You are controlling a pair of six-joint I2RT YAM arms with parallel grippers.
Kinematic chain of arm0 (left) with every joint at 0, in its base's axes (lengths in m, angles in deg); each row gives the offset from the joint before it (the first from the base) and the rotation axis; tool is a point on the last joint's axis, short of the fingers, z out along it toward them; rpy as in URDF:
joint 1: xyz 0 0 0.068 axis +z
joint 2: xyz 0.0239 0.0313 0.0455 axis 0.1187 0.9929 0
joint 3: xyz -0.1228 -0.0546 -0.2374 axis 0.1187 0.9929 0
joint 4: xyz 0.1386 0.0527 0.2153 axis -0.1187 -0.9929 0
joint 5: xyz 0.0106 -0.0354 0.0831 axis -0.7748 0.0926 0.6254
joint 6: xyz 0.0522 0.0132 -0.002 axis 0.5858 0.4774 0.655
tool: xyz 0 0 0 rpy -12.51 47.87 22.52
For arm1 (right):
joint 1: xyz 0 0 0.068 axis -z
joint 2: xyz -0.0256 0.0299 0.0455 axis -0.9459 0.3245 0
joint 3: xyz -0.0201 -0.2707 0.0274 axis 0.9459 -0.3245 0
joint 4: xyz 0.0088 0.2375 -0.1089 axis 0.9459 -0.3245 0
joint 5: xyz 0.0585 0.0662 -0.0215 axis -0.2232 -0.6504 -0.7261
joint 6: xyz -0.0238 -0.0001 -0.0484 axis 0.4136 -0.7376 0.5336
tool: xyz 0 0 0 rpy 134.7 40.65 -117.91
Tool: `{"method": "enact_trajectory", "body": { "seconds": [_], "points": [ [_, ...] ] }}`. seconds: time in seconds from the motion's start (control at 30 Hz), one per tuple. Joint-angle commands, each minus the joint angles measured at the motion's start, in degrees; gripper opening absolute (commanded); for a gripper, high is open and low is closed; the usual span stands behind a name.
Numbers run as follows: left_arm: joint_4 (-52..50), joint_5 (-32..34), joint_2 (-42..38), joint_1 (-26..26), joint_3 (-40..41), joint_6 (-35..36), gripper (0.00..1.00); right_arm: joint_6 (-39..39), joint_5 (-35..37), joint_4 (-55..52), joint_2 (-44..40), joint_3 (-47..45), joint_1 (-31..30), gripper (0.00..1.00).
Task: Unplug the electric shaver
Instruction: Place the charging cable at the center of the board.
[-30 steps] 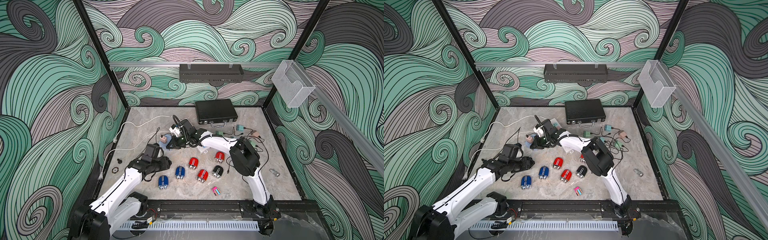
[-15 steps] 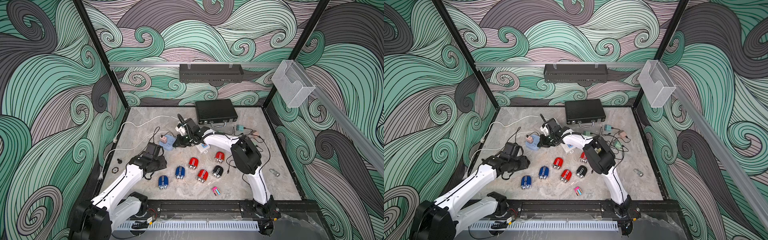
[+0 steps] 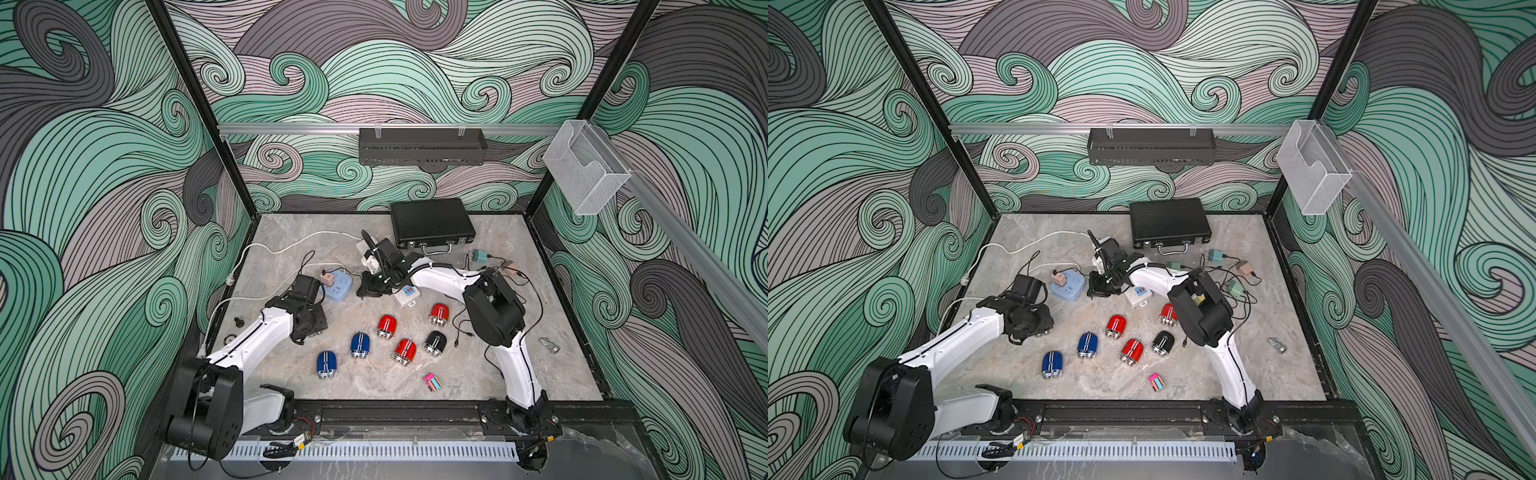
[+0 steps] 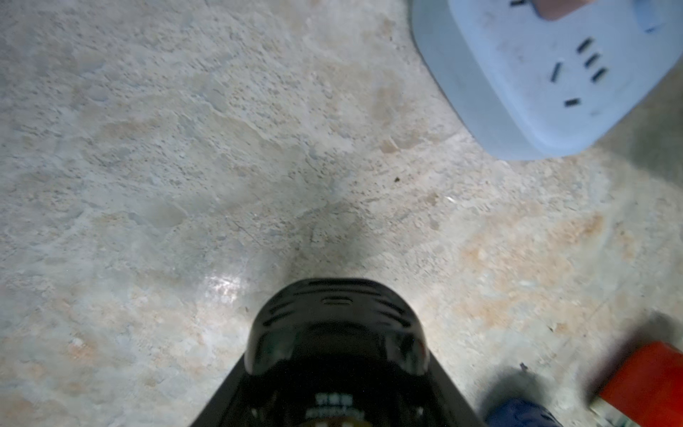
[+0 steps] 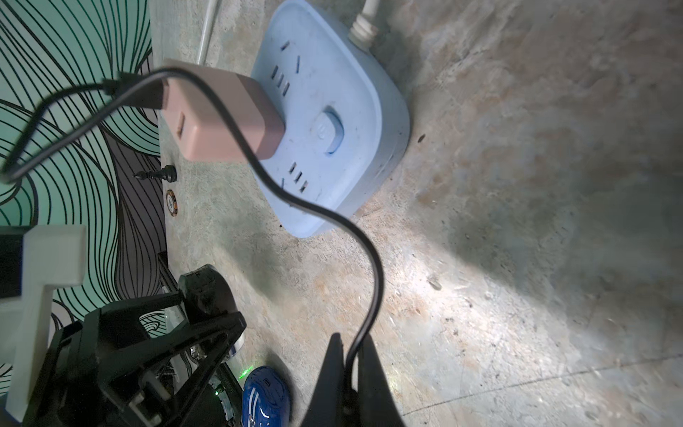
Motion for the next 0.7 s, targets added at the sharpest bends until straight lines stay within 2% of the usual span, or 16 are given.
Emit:
{"method": "enact_trajectory", "body": {
  "seconds": [0.0,0.27,0.67],
  "points": [
    [1.2,-0.4,0.0,1.1,-2.1,0.9,0.20,0.4,0.9,-1.4,-0.8,-0.5,0.1,0.00],
    [1.9,-0.4,3.2,3.3,-2.5,1.9,0.20,0.1,1.3,-2.5,1.6,0.7,0.1,0.00],
    [1.6,0.0,7.9,3.7,-4.2,2.9,0.22,0.3,1.3,-4.1,4.6,3.0,0.1,0.02]
  ]
}}
